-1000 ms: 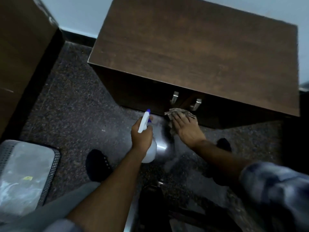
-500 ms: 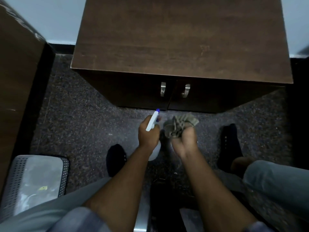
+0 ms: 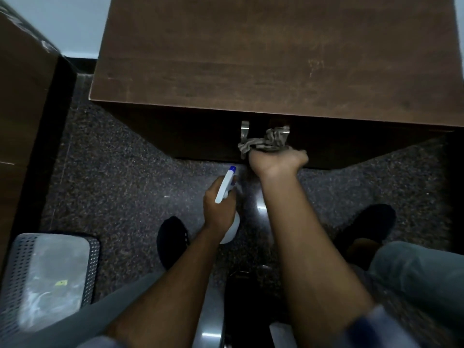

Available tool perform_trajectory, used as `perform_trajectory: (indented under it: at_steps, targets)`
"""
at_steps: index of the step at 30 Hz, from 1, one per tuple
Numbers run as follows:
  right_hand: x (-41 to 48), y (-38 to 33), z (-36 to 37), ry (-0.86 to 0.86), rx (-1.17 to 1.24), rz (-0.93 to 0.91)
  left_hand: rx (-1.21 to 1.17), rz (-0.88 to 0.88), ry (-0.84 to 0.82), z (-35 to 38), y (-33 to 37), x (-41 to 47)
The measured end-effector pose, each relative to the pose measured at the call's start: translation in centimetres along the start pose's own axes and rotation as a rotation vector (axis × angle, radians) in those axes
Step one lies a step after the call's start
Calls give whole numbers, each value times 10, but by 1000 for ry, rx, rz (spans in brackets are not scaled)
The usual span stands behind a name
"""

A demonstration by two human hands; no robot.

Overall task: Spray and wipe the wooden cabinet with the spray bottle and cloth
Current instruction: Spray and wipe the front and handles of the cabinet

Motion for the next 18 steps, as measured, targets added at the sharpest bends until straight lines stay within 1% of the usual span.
perform_trajectory:
  at_steps: [2,4,6,7,9,10,11,13,15,16,17,18]
  targets:
    - [6,-4,-4,0,18,-51,4,-4,-17,6,-2,3]
    - [25,-1,-11,69,-25,-70,13,-27,-34,10,-5,9]
    - [51,-4,-24,113,-147,-102,9,-44,-53,14,-6,15]
    - [60,-10,-33,159,-250,-122,6,-56,-55,16,-6,19]
    - [70,-32,-53,213,-425,-156,1,-84,-58,17,-5,25]
    - [74,-46,-62,220,-464,-161,-1,-90,-70,19,-3,28]
    - [75,-58,-72,210,-473,-144,13,-88,-86,21,-2,29]
    - [64,-73,-90,140,-441,-67,52,-71,-113,28,-3,32]
    - [56,-67,-97,85,-415,1,81,-77,-99,35,-4,34]
    - [58,-57,-95,40,-395,10,89,-77,-81,36,-6,34]
    - [61,-45,-88,41,-350,5,91,-70,-63,36,-7,33]
    - [65,-34,-80,71,-410,-87,87,-61,-44,36,-11,32]
Point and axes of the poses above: each hand's wrist, its own x-axis towards the middle knuckle, its own z-axis out of the palm, y = z × x, the point moved 1 cm from there along x, towards the middle knuckle, and after that the axes turned 3 degrees about x, right-handed, at the moved point
